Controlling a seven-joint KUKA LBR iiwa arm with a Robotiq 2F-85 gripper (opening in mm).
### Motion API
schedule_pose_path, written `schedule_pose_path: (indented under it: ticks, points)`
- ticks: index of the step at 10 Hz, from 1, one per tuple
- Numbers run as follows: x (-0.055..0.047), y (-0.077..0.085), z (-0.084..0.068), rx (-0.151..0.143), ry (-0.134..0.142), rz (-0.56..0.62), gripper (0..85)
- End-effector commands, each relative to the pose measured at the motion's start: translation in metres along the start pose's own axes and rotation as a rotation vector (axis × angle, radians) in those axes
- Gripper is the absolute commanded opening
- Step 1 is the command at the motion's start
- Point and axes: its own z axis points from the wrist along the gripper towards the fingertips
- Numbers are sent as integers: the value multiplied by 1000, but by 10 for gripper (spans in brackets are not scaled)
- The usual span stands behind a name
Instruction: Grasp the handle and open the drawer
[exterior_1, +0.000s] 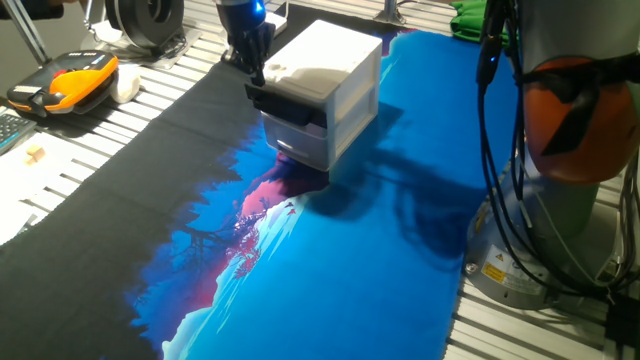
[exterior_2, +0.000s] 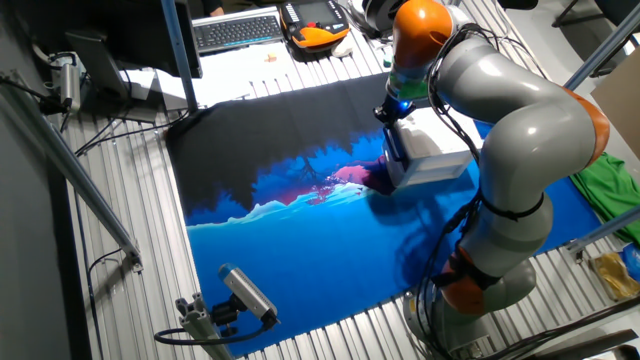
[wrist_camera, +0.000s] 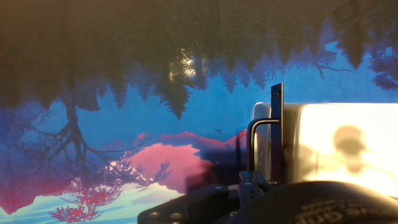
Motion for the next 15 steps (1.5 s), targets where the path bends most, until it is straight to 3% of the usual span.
schedule_pose_path:
  ticks: [1,5,12,13,15]
  points:
    - [1,0,3,1,-3,0,0]
    - [-3,-2,12,1,-1,3,0]
    - [-3,-2,14,6,-8,10,0]
    - [-3,-2,14,6,-11,13,170]
    - [-3,-2,14,7,-17,21,170]
